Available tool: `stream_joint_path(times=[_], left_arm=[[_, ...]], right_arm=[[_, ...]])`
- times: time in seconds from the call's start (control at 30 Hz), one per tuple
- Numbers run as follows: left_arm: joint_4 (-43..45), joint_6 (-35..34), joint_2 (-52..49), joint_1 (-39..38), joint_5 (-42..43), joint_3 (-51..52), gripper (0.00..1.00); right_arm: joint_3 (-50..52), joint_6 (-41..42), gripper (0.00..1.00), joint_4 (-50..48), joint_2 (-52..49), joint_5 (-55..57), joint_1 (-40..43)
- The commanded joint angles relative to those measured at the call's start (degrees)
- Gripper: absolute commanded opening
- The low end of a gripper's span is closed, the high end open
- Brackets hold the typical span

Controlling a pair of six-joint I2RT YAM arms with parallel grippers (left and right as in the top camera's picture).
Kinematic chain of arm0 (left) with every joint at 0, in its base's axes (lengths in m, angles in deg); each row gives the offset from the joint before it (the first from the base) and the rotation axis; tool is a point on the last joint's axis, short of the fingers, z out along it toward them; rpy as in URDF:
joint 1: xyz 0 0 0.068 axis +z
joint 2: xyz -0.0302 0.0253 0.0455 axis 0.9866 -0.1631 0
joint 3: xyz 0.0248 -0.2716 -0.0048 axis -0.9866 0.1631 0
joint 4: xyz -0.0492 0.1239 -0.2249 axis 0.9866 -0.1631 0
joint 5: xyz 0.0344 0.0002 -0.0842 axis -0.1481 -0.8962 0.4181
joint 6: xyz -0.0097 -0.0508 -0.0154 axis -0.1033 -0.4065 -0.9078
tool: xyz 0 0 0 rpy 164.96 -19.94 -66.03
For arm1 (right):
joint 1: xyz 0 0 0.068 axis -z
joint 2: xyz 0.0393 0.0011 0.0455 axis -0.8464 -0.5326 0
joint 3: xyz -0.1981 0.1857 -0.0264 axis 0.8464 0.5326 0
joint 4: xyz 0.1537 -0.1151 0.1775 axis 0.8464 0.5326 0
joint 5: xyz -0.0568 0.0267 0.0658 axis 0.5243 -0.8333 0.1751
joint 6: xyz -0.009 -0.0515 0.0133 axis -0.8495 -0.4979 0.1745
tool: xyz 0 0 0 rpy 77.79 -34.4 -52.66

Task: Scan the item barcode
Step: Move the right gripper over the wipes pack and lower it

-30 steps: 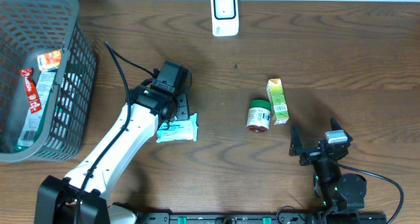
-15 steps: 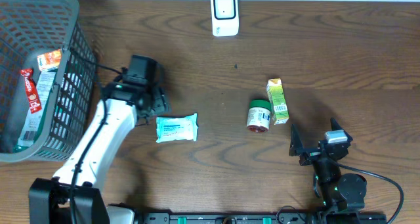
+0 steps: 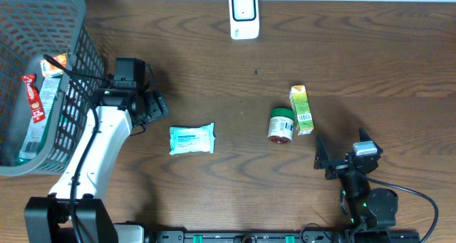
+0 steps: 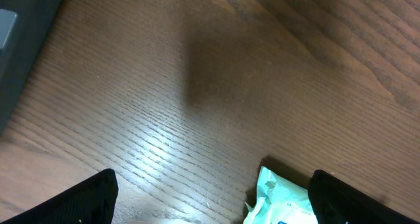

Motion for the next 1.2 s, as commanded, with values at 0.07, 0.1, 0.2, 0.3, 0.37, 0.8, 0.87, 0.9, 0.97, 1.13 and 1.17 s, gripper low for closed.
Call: stream_joint_path(times=[0.07,0.1,0.2,0.3,0.37,0.8,0.87,0.9,0.97,1.13,1.17], left_arm=[[0.0,-0.1,-0.2,0.3,-0.1,0.6,0.93],[0.0,-0.1,-0.2,0.3,-0.1,0.6,0.93],[0.0,-0.1,-0.2,0.3,-0.1,0.6,0.93],[0.0,-0.1,-0.2,0.3,-0.1,0.6,0.93],[0.0,-0.1,-0.2,0.3,-0.1,0.6,0.93],[0.0,-0.1,-0.2,0.3,-0.1,0.6,0.94],[0.0,-0.1,-0.2,0.3,-0.1,0.6,0.93],[0.0,-0.1,-0.2,0.3,-0.1,0.6,0.93],[0.0,-0.1,-0.2,0.3,-0.1,0.6,0.93],[0.0,-0.1,-0.2,0.3,-0.1,0.6,0.93],[0.0,-0.1,-0.2,0.3,-0.1,0.6,0.94]], right_arm=[[0.0,0.9,0.99,0.2,0.2,-0.1,-0.3],[0.0,0.9,0.99,0.2,0.2,-0.1,-0.3],[0.0,0.9,0.99,0.2,0.2,-0.1,-0.3],[0.0,0.9,0.99,0.2,0.2,-0.1,-0.3],[0.0,0.9,0.99,0.2,0.2,-0.1,-0.3],[0.0,0.8,0.99,-1.2,0.2,-4.9,-0.3],[0.0,0.6,0.99,-2.5,0.2,-10.2,-0.3],[-0.3,0.6,0.99,-2.5,0.2,-10.0,-0.3],[-2.7,2.5,0.99,0.5,-0.3,-7.1,-0.2],[-16.6,2.5,0.99,10.6,-8.4,-5.3,-0.2],[-20.5,2.5,0.99,12.5,-11.6,-5.7,-0.2]])
